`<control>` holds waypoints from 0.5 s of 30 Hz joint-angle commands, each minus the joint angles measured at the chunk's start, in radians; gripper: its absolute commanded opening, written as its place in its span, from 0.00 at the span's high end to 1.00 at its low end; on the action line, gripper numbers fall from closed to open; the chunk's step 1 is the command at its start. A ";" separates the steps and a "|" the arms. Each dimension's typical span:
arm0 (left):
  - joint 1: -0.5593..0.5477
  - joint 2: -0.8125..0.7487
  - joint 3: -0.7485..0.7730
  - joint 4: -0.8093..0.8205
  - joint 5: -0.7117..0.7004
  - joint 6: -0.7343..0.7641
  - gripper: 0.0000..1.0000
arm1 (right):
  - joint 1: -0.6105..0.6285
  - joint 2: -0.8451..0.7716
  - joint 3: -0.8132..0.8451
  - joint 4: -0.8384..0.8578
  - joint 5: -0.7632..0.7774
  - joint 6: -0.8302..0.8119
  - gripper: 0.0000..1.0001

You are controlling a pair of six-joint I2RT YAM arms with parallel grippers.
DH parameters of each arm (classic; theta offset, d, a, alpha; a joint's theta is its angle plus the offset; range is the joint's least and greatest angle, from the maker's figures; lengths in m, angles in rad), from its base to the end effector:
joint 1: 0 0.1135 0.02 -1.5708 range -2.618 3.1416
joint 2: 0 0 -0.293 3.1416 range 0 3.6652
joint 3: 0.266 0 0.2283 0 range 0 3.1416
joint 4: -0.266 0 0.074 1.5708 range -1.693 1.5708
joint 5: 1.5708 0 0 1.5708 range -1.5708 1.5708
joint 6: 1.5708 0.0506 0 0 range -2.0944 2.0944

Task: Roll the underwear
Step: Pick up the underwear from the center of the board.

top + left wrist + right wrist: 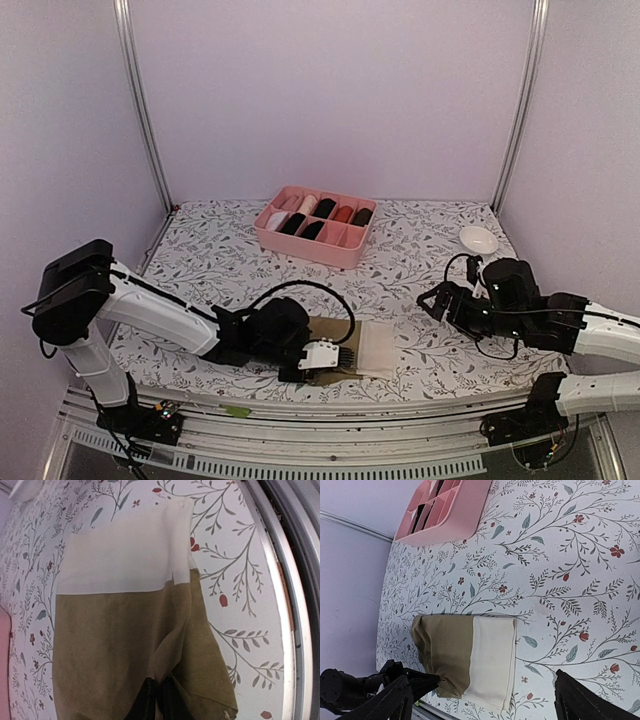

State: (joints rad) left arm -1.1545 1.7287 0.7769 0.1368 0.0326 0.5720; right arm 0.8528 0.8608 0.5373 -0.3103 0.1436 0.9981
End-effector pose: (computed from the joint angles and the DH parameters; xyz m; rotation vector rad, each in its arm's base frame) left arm 0.1312 -0.3008 0.1676 1.8404 1.5535 -0.3121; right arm 0.1087 0.1134 0.2491 0.2545 2.3244 0.8437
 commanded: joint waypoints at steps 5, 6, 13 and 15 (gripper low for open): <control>0.082 0.032 0.144 -0.113 0.166 0.002 1.00 | 0.004 -0.045 -0.031 0.069 -0.049 -0.234 0.02; 0.105 0.050 0.172 -0.141 0.210 -0.003 1.00 | 0.004 -0.036 -0.027 0.070 -0.075 -0.277 0.04; 0.232 0.208 0.381 -0.391 0.536 0.023 1.00 | 0.029 0.184 0.057 0.023 -0.231 -0.553 0.32; 0.255 0.227 0.407 -0.430 0.576 0.027 1.00 | 0.079 0.245 0.086 0.022 -0.221 -0.614 0.33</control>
State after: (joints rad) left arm -0.9421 1.9087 1.1332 -0.1226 0.4137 0.5770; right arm 0.8680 1.0142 0.5549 -0.2733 -0.0216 0.5808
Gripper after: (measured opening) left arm 0.006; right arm 0.677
